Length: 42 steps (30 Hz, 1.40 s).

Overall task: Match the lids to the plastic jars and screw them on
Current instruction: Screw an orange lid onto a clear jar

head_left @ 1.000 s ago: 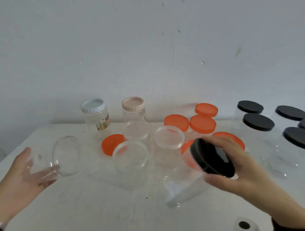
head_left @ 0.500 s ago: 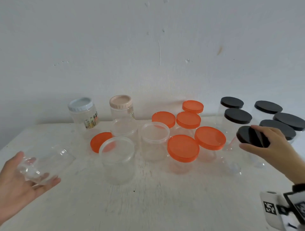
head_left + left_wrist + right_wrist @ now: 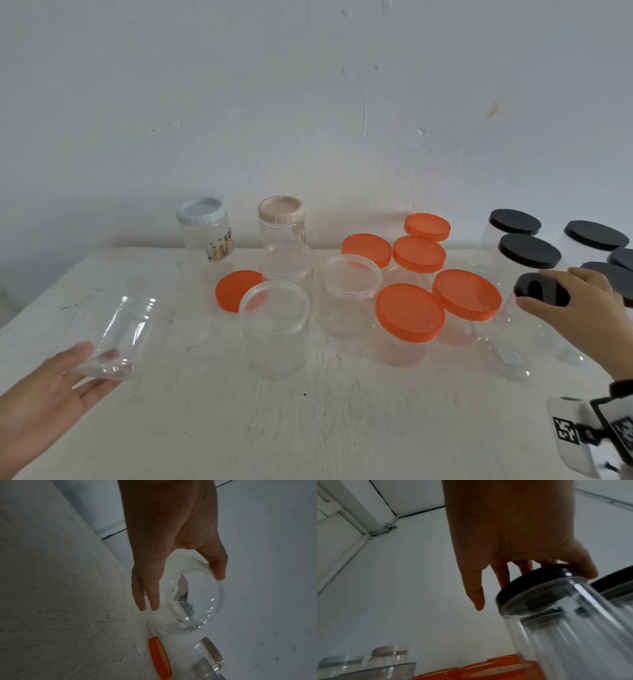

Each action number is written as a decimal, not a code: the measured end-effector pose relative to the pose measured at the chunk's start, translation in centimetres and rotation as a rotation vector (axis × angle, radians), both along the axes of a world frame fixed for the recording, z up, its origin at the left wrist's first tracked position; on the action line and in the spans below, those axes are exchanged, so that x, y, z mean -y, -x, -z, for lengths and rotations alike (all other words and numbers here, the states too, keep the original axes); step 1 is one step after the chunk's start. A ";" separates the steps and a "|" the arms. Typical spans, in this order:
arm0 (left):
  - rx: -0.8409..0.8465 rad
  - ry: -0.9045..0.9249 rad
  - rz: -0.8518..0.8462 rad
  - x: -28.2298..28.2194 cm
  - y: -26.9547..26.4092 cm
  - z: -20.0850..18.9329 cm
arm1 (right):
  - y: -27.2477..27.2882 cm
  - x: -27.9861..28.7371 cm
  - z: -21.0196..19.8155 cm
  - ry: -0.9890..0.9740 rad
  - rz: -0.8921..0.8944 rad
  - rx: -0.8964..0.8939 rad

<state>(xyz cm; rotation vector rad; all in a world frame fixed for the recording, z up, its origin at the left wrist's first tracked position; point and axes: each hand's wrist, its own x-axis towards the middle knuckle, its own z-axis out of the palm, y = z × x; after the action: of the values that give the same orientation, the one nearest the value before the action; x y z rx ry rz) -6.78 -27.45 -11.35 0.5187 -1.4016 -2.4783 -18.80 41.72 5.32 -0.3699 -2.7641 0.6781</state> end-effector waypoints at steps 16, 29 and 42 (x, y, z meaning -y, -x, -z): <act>0.035 0.154 -0.010 -7.9 -0.8 -9.5 | -2.3 25.5 -1.7 0.047 -0.726 0.138; 0.102 0.097 -0.037 -4.8 -2.7 -7.4 | 0.0 37.7 1.8 -0.105 -0.864 0.234; 0.062 0.094 -0.063 -4.3 -3.7 -7.2 | 3.6 49.3 2.2 -0.095 -1.115 0.170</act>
<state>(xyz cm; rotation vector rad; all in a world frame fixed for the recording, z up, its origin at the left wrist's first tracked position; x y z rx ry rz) -3.04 -23.14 -4.15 0.6144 -1.4935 -2.3531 -22.40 -7.63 3.11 1.2702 -2.9640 0.7151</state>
